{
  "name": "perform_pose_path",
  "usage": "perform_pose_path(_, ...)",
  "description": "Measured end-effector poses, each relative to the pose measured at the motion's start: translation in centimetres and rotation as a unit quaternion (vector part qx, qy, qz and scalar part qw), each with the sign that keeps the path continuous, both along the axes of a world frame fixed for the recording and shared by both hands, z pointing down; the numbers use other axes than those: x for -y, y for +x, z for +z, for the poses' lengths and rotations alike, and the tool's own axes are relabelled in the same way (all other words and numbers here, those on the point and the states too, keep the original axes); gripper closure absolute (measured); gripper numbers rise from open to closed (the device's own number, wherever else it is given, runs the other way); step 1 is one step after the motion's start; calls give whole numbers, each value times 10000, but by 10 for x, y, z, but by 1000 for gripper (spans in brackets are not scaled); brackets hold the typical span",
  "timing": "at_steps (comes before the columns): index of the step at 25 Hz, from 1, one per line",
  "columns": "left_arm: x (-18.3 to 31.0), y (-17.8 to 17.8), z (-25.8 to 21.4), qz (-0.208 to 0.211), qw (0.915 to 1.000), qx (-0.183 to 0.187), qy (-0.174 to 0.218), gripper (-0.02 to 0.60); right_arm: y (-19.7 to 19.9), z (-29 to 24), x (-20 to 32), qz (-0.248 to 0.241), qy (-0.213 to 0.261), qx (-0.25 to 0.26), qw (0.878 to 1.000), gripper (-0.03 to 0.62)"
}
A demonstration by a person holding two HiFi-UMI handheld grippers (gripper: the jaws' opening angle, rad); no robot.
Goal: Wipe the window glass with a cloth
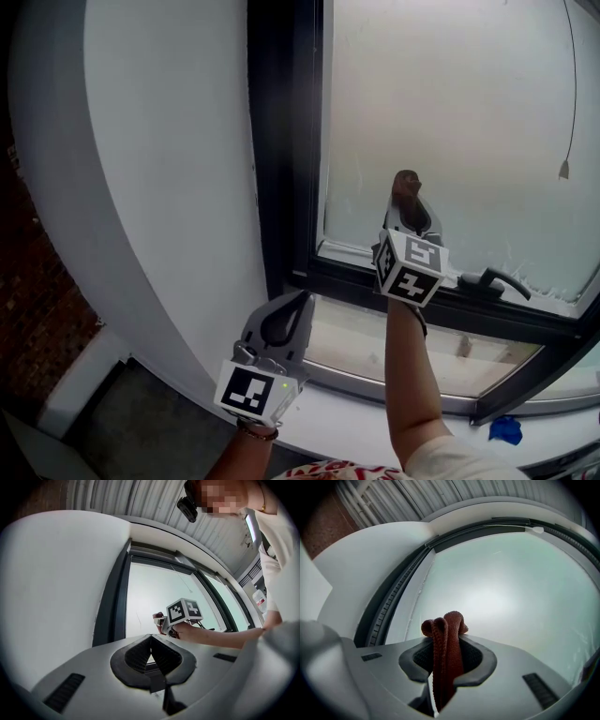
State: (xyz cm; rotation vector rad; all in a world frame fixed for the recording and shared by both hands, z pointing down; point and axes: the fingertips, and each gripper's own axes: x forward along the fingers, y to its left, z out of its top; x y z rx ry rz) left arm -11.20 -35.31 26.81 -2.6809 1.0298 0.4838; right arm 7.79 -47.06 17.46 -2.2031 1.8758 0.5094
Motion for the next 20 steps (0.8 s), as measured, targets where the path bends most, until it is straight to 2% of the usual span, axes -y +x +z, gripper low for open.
perform_pose_path(9, -2, -17, 1, -37, 9999, 94, 45, 561, -67, -7, 42, -441, -112, -147, 9989, 502)
perform_pose_path(13, -1, -22, 1, -49, 9999, 84, 37, 561, -82, -6, 50, -532, -107, -65, 9985, 502)
perform_pose_path(17, -1, -24, 2, -38, 9999, 96, 44, 561, -101, 0, 63, -937, -305, 21, 9951, 502)
perform_pose_path(20, -2, -24, 5, -15, 9999, 121, 14, 561, -110, 2, 66, -1019, -365, -44, 9941, 507)
